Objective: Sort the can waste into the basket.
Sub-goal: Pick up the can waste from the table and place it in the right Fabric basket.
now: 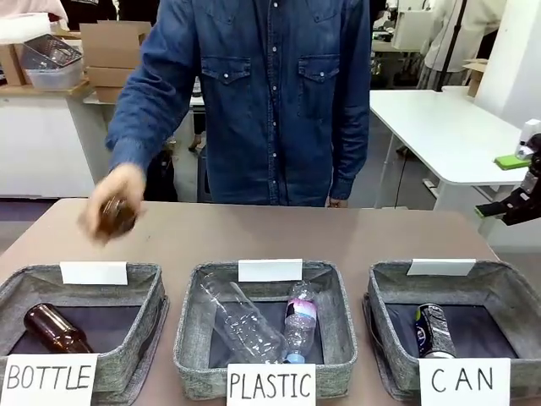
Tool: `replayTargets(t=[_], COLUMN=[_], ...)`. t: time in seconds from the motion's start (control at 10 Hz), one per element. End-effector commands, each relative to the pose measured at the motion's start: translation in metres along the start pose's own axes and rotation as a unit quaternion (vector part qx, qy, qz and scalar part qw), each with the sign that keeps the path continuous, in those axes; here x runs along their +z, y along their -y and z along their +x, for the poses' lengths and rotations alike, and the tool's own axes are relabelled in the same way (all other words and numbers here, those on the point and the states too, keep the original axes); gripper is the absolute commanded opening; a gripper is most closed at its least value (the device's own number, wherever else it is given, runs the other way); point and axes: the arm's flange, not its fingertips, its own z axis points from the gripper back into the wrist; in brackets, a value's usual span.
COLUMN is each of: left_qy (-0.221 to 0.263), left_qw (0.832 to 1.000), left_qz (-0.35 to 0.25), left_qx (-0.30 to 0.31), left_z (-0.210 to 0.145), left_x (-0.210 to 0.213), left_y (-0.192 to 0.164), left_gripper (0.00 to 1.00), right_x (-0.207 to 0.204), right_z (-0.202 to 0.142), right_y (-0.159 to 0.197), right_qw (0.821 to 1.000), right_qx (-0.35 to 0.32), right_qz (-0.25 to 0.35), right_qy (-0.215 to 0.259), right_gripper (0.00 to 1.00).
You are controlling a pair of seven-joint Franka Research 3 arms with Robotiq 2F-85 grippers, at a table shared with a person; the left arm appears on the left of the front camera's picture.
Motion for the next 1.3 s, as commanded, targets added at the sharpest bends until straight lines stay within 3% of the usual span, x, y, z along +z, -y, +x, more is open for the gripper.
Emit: replayTargets(t=[0.0,0.2,0.5,0.6,0.8,1.0,1.2], left_qy=[0.046,0.038,0.004,0.001,0.036,0.069,0.092], left_qw=[0.998,0.998,1.0,1.0,0.998,0.996,0.994], left_qz=[0.039,0.04,0.0,0.001,0.019,0.035,0.04], left_qx=[0.018,0.033,-0.023,0.007,0.043,0.041,0.037], left_z=[-0.001,0.002,0.042,0.034,0.004,-0.015,0.012], left_x=[-0.012,-0.014,-0.028,-0.023,-0.014,-0.017,-0.036], left_y=[0.002,-0.003,-0.026,-0.032,-0.017,0.001,-0.003], left_gripper=[0.41,0.41,0.41,0.41,0.41,0.41,0.41], right_x=[0.001,0.001,0.001,0.001,0.001,0.001,0.001], right_z=[-0.002,-0.002,-0.002,-0.002,-0.002,-0.002,-0.002], right_y=[-0.001,-0.001,-0.001,-0.001,-0.001,-0.001,-0.001], right_qw=[1.0,1.0,1.0,1.0,1.0,1.0,1.0], right_qx=[0.009,0.009,0.009,0.009,0.009,0.009,0.009], right_qz=[0.0,0.0,0.0,0.0,0.0,0.0,0.0], right_qy=[-0.004,-0.004,-0.004,-0.004,-0.004,-0.004,-0.004], right_gripper=[1.0,1.0,1.0,1.0,1.0,1.0,1.0])
